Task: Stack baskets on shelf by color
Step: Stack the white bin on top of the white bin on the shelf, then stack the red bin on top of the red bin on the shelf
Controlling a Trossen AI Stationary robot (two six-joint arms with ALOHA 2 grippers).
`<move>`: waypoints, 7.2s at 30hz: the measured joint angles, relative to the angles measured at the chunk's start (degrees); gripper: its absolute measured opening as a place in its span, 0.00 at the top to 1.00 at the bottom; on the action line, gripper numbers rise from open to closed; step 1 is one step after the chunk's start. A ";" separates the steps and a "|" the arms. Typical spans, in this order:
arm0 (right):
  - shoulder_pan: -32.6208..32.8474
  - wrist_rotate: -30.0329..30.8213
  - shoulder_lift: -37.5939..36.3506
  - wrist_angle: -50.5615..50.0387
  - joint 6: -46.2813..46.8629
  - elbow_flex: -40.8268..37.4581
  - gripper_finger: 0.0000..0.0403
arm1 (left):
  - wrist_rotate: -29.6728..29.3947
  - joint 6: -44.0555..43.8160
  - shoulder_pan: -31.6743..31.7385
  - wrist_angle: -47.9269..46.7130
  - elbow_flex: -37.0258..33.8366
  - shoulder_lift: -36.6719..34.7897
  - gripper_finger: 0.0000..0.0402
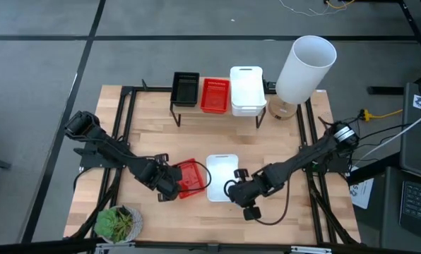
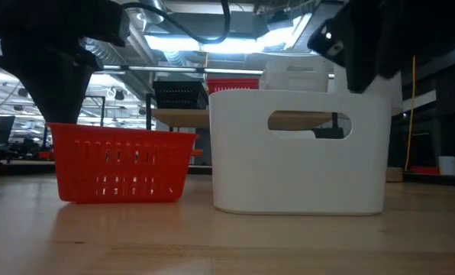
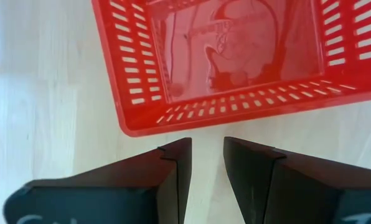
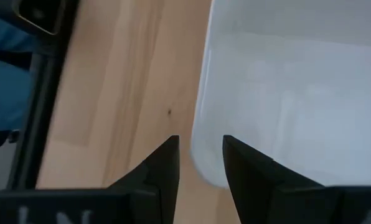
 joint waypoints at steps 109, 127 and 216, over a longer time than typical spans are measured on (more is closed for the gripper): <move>-58.56 -5.48 -10.71 -51.57 -70.44 33.09 0.86 | -1.95 4.59 2.42 2.19 -0.02 0.07 0.79; -54.87 -11.54 -15.55 -51.26 -39.73 41.90 0.70 | -1.96 4.50 2.53 10.51 -0.02 0.07 0.79; -22.20 -12.19 -52.54 -7.51 7.55 -30.31 0.70 | 14.07 63.75 47.93 -17.82 50.69 7.78 1.00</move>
